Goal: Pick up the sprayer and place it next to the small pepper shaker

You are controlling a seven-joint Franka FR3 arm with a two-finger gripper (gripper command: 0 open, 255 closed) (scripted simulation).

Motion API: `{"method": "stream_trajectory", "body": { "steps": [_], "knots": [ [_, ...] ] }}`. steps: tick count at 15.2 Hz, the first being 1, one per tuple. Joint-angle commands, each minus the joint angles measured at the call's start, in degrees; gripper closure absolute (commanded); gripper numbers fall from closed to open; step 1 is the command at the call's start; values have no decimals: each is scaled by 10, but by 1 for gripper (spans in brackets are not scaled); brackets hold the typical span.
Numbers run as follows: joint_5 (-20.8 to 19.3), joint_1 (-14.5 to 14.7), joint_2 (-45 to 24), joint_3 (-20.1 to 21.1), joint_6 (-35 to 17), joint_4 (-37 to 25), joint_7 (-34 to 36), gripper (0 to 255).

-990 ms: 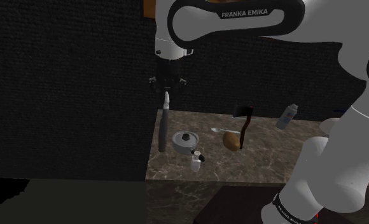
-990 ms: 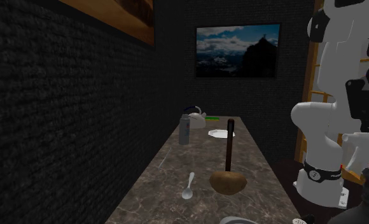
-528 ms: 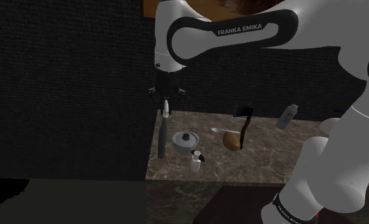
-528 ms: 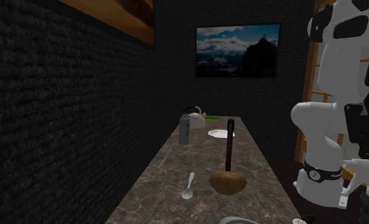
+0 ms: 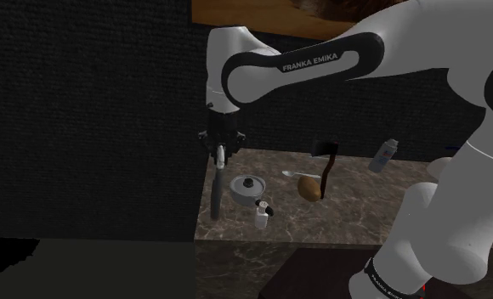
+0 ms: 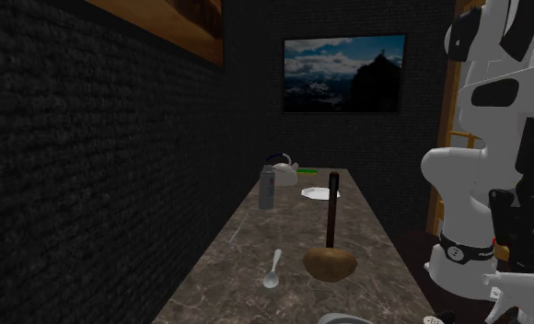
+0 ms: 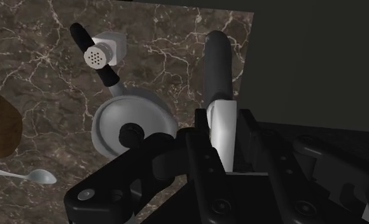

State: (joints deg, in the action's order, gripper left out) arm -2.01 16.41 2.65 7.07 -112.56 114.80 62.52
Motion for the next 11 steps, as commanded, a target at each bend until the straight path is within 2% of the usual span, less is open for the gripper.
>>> {"method": "stream_trajectory", "body": {
  "steps": [1, 6, 11],
  "knots": [
    [-1, 0, -3, 0, -16, 13, 1, 255],
    [-3, 0, -15, 0, -59, 44, 4, 255],
    [-3, 0, -15, 0, -59, 44, 4, 255]
  ]
}}
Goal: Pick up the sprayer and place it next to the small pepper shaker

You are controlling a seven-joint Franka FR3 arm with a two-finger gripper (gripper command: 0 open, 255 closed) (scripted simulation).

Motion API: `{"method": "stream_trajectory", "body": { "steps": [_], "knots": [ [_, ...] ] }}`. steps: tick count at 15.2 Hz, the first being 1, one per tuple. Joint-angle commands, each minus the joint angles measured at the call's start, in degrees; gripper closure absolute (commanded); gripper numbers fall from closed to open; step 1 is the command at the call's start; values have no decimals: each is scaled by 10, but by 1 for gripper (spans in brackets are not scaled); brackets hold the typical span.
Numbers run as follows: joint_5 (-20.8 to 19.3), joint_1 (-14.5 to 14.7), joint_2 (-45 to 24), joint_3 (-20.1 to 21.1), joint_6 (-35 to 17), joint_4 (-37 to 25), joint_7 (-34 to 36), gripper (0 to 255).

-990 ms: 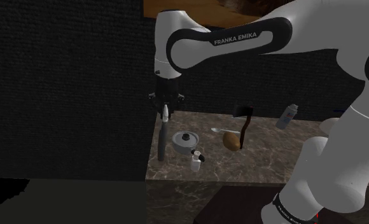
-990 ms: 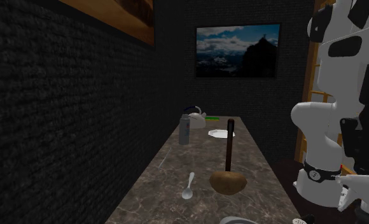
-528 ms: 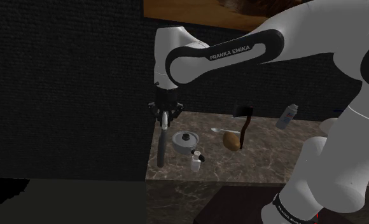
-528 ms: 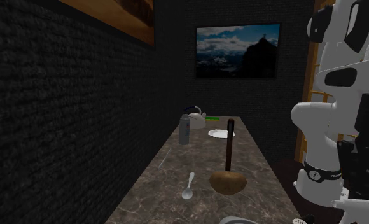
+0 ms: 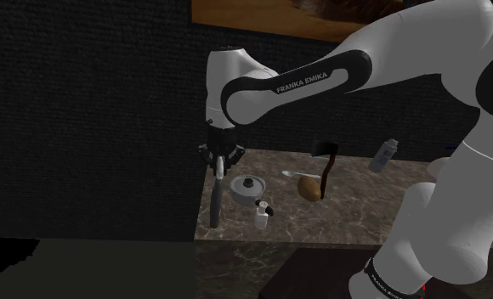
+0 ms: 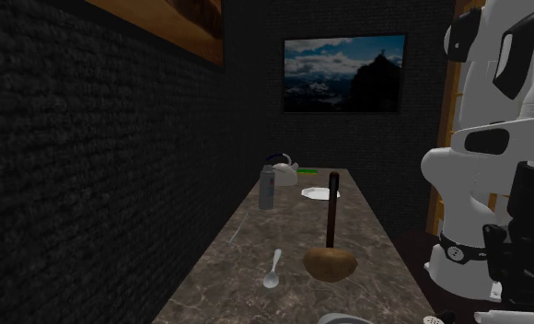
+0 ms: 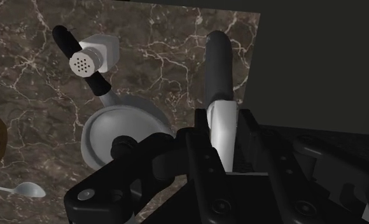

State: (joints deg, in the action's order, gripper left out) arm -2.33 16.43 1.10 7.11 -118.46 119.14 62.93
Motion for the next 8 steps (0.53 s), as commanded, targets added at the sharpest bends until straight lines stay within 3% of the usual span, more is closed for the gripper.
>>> {"method": "stream_trajectory", "body": {
  "steps": [1, 3, 4, 8],
  "knots": [
    [0, 0, 0, 0, 0, 0, 0, 255],
    [0, 0, 0, 0, 0, 0, 0, 255],
    [0, 0, 0, 0, 0, 0, 0, 0],
    [0, 0, 0, 0, 0, 0, 0, 0]
  ]
}}
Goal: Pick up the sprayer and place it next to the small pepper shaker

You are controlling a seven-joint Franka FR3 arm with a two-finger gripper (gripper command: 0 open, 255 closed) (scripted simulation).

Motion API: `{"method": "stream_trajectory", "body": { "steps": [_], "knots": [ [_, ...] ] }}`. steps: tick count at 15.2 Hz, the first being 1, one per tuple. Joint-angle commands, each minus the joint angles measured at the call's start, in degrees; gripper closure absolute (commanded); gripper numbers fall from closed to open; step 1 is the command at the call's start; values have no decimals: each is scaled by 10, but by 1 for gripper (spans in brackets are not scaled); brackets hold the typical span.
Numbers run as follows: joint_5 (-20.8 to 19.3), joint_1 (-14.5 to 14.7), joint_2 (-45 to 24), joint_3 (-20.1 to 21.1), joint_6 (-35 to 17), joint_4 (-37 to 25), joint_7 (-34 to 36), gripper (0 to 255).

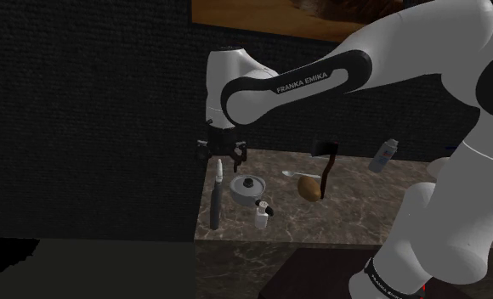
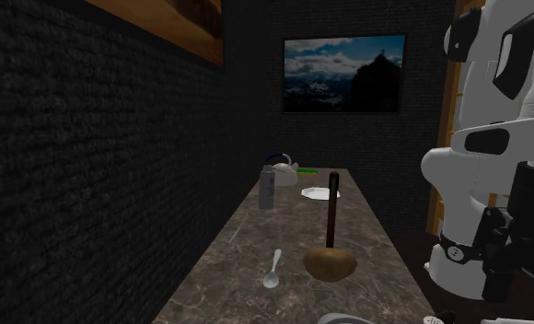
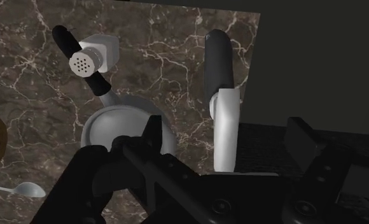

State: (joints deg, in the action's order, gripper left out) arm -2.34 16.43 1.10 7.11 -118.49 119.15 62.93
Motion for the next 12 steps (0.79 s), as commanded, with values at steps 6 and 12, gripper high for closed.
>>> {"method": "stream_trajectory", "body": {
  "steps": [6, 12],
  "knots": [
    [4, 1, 20, 1, 71, -52, -3, 0],
    [4, 1, 20, 1, 71, -52, -3, 0]
  ]
}}
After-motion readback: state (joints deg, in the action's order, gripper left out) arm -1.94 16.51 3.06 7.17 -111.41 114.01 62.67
